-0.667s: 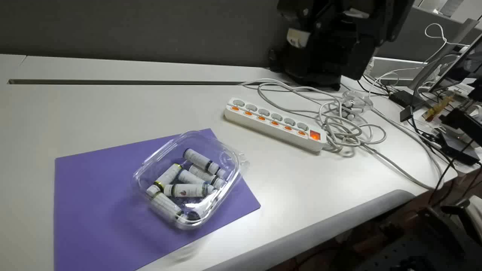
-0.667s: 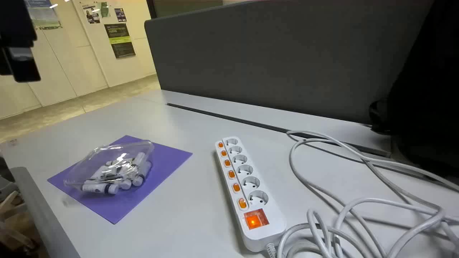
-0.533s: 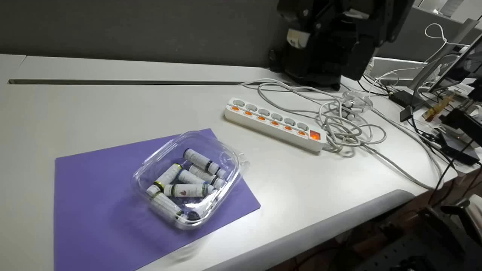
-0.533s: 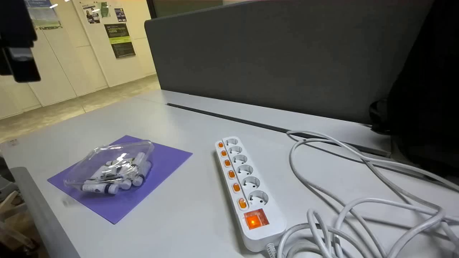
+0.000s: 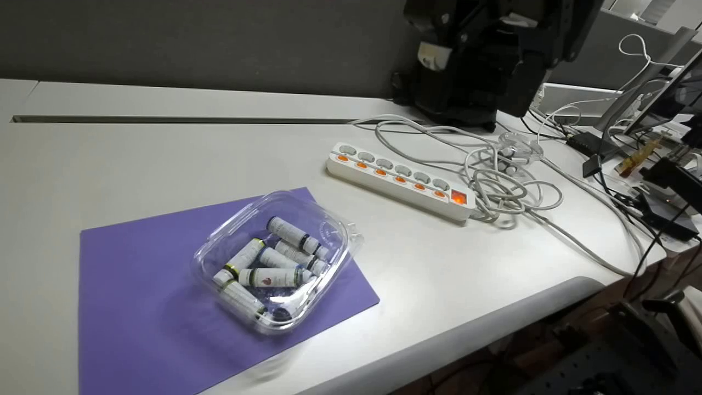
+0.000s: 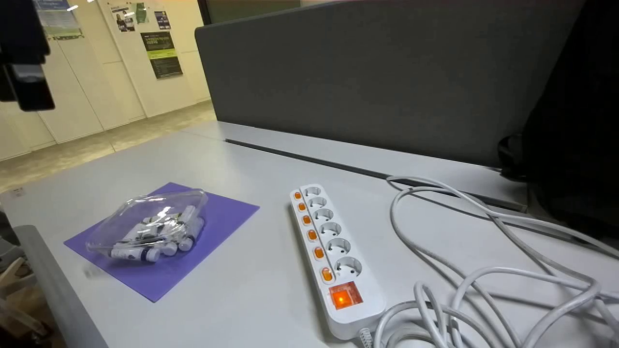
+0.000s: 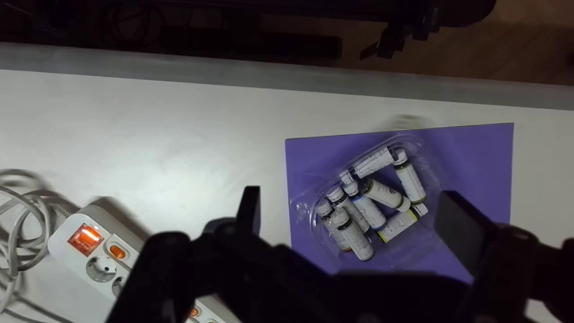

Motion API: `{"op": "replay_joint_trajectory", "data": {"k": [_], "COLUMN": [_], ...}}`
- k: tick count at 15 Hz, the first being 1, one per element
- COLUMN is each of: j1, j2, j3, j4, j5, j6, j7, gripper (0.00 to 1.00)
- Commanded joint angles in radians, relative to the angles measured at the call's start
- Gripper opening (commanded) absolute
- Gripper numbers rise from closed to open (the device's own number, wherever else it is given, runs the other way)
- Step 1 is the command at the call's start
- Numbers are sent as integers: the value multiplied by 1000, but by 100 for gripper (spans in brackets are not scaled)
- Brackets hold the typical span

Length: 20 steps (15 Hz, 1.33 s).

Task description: Turn on the fourth switch to the left

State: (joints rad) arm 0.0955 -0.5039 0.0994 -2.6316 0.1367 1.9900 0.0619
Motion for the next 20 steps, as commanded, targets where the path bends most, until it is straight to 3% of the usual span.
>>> {"op": "replay_joint_trajectory", "data": {"k": [1,6,10,13,14,15,20], "j1": [3,-77,-160,-219,-229,-233,-201], "j2": [0,82,227,351,397,433,609], "j3": [-3,-2,-9,-7,-13,-21,-88], "j4": [1,-20,-3,33,50,66,172], "j5": [-2,-50,-110,-195,-216,-231,-224], "j6": [-1,276,515,610,628,639,670], "j7": [1,113,191,276,302,325,379], "gripper": [100,100,100,100,75,74,38]}}
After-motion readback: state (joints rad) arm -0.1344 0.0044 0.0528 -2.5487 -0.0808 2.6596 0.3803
